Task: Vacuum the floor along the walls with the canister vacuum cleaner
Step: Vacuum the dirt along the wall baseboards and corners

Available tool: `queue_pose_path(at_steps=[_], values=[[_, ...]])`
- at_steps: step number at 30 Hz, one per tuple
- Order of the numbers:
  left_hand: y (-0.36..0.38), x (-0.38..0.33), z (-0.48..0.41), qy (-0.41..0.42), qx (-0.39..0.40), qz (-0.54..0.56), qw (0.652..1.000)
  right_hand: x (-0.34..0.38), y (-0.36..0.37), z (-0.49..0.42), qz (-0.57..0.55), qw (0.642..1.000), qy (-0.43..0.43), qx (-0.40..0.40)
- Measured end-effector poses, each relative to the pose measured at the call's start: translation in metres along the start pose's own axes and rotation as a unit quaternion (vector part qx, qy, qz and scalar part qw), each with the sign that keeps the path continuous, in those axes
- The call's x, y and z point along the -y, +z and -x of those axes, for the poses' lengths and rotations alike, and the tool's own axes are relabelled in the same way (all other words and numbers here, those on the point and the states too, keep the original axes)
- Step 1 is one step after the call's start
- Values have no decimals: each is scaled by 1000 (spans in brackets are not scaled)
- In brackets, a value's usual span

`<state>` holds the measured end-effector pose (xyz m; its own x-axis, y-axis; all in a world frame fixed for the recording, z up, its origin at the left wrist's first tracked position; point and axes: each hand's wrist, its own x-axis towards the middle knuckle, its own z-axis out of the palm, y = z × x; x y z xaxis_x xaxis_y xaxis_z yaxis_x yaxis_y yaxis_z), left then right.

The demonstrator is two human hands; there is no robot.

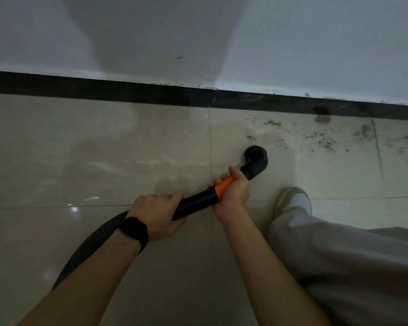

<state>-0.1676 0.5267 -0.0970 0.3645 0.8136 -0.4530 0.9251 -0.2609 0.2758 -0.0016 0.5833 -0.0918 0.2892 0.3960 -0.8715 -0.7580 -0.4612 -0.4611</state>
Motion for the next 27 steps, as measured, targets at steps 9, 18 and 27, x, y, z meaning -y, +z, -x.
queue_pose_path(at_steps=[9, 18, 27], values=[[-13, -7, -13, -38, -3, 16, 999, 15, 22, -9, 22, 999, 7, 40], [-22, -6, -28, -53, -21, 33, 998, 26, 40, -20, 42, 997, 4, 69], [-28, -4, -43, -74, -41, 45, 995, 36, 62, -30, 56, 994, 4, 91]])
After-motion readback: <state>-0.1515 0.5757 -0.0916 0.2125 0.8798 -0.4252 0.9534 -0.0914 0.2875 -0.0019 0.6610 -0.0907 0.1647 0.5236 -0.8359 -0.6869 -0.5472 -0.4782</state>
